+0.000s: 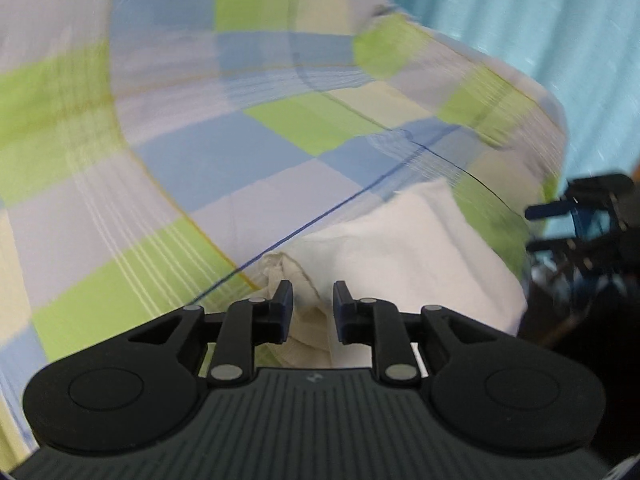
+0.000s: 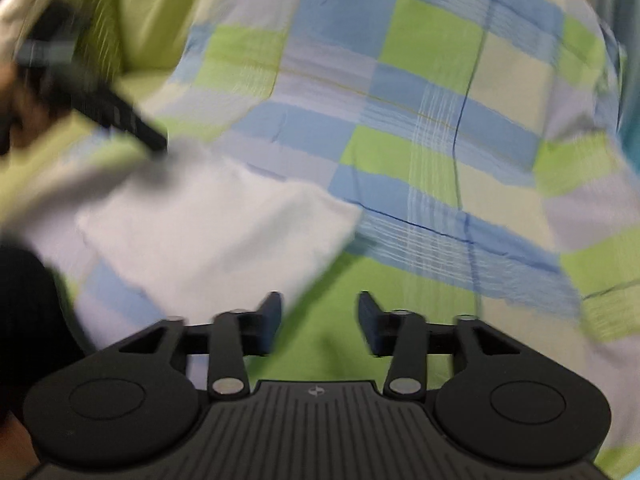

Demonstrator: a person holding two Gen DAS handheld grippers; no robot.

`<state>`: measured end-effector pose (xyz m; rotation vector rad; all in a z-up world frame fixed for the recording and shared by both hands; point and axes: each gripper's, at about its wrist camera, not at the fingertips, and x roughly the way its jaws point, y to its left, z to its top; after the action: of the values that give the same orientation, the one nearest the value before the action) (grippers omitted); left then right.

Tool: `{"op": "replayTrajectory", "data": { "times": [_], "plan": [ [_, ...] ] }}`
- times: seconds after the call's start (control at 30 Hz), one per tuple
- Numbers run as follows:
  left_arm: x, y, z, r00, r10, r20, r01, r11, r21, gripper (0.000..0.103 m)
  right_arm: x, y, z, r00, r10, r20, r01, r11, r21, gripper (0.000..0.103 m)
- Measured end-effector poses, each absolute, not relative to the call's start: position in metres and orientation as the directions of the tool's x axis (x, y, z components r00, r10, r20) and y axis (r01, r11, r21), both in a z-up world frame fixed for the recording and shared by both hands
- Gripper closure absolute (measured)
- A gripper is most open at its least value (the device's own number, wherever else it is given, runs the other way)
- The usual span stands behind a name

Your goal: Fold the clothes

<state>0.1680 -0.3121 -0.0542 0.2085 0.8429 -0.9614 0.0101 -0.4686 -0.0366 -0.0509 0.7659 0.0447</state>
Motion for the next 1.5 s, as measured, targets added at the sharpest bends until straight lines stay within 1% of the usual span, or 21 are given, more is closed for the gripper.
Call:
{"op": "replayTrajectory", "data": {
  "times": [0.13,0.23,0.3,0.33,0.37,0.47,0.6,0.63,0.7,0.8,0.83,0.93,0.97,1.03,1.13,1.17,1.2,1.23,1.33,1.43,1.5],
  "plan": [
    [0.173,-0.309,-0.065,0.289,-0.647,-0.706,0.740,0.619,-0.265,0.086,0.036,-0.491,-0.042,0.739,0.136,-0.660,0.007,0.978,0.208,0.045],
    [0.167,-0.307,-0.069,0.317,-0.635,-0.704,0.728,0.639,-0.249,0.095,0.057,-0.509,-0.054,0.746,0.166,-0.645,0.076,0.941,0.330,0.045],
    [0.162,-0.305,-0.070,0.335,-0.641,-0.690,0.726,0.643,-0.245,0.096,0.066,-0.519,-0.062,0.755,0.166,-0.634,0.126,0.913,0.389,0.047],
    [0.158,-0.302,-0.069,0.345,-0.646,-0.681,0.728,0.642,-0.240,0.097,0.070,-0.523,-0.065,0.752,0.166,-0.638,0.145,0.903,0.405,0.063],
    [0.154,-0.300,-0.068,0.359,-0.647,-0.673,0.729,0.644,-0.231,0.097,0.075,-0.525,-0.068,0.745,0.167,-0.646,0.159,0.896,0.415,0.098],
    [0.139,-0.289,-0.060,0.390,-0.655,-0.647,0.730,0.649,-0.216,0.097,0.078,-0.524,-0.066,0.747,0.169,-0.643,0.150,0.900,0.410,0.098],
    [0.147,-0.281,-0.076,0.385,-0.637,-0.668,0.682,0.684,-0.258,0.096,0.085,-0.524,-0.070,0.738,0.167,-0.654,0.147,0.906,0.398,0.098],
    [0.152,-0.281,-0.081,0.376,-0.633,-0.677,0.668,0.691,-0.275,0.096,0.088,-0.524,-0.073,0.732,0.168,-0.660,0.149,0.906,0.396,0.097],
    [0.160,-0.281,-0.090,0.357,-0.639,-0.681,0.647,0.695,-0.313,0.094,0.093,-0.524,-0.077,0.722,0.164,-0.672,0.153,0.910,0.385,0.090],
    [0.163,-0.280,-0.086,0.341,-0.639,-0.690,0.645,0.693,-0.322,0.091,0.089,-0.521,-0.072,0.728,0.130,-0.673,0.151,0.927,0.343,0.086],
    [0.162,-0.279,-0.082,0.338,-0.635,-0.694,0.652,0.690,-0.314,0.089,0.086,-0.520,-0.069,0.733,0.120,-0.669,0.151,0.931,0.331,0.081],
    [0.163,-0.274,-0.071,0.338,-0.646,-0.685,0.661,0.681,-0.315,0.089,0.080,-0.522,-0.062,0.762,0.086,-0.642,0.164,0.933,0.319,0.062],
    [0.164,-0.273,-0.068,0.339,-0.654,-0.677,0.660,0.678,-0.324,0.089,0.079,-0.524,-0.060,0.773,0.077,-0.629,0.170,0.931,0.324,0.058],
    [0.170,-0.274,-0.064,0.343,-0.672,-0.657,0.641,0.679,-0.359,0.087,0.083,-0.526,-0.059,0.783,0.091,-0.615,0.170,0.920,0.353,0.058],
    [0.179,-0.288,-0.065,0.354,-0.662,-0.660,0.636,0.688,-0.349,0.086,0.095,-0.527,-0.066,0.772,0.116,-0.625,0.174,0.907,0.383,0.060],
    [0.182,-0.293,-0.067,0.356,-0.655,-0.667,0.633,0.694,-0.343,0.086,0.099,-0.527,-0.068,0.767,0.124,-0.629,0.175,0.903,0.392,0.079],
    [0.184,-0.297,-0.070,0.364,-0.643,-0.674,0.633,0.702,-0.327,0.086,0.101,-0.529,-0.070,0.766,0.128,-0.630,0.182,0.896,0.405,0.092],
    [0.186,-0.301,-0.073,0.373,-0.630,-0.682,0.632,0.710,-0.310,0.089,0.103,-0.532,-0.071,0.767,0.131,-0.628,0.192,0.887,0.420,0.097],
    [0.180,-0.306,-0.077,0.411,-0.609,-0.678,0.645,0.720,-0.256,0.090,0.105,-0.539,-0.071,0.780,0.106,-0.616,0.216,0.879,0.424,0.098],
    [0.174,-0.307,-0.078,0.446,-0.598,-0.666,0.657,0.724,-0.211,0.090,0.117,-0.542,-0.079,0.755,0.098,-0.649,0.209,0.902,0.379,0.097],
    [0.173,-0.306,-0.079,0.453,-0.596,-0.663,0.654,0.728,-0.208,0.090,0.122,-0.545,-0.084,0.738,0.094,-0.668,0.210,0.909,0.360,0.087]
  ]
}}
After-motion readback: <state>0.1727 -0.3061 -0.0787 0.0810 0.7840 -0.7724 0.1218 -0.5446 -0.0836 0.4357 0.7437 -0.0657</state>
